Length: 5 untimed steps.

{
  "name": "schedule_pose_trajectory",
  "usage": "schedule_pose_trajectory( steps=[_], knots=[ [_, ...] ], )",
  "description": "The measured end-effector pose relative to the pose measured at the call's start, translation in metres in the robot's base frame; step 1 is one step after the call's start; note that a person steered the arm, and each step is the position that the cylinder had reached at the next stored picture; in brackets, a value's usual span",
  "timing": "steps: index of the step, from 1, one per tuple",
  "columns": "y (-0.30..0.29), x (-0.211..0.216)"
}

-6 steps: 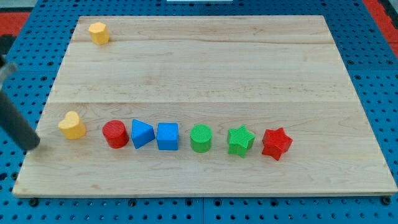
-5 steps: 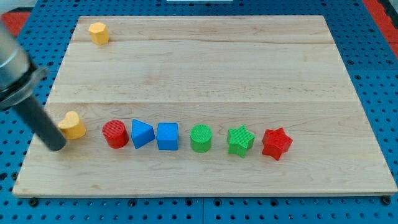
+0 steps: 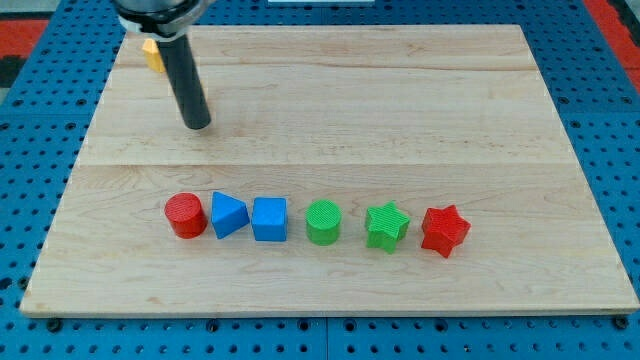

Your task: Place the yellow heart to the bottom right of the yellow hexagon

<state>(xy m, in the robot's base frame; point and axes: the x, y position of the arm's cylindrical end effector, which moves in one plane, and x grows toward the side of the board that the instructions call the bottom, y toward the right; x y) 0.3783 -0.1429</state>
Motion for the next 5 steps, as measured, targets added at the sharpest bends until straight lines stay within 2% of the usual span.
schedule_pose_trajectory(
  steps=[1,2,3,4,5],
  knots=[
    [-0.023,-0.056],
    [-0.022,-0.081],
    [-0.007,-0.083],
    [0.069,-0.072],
    [0.179,-0.062]
  ],
)
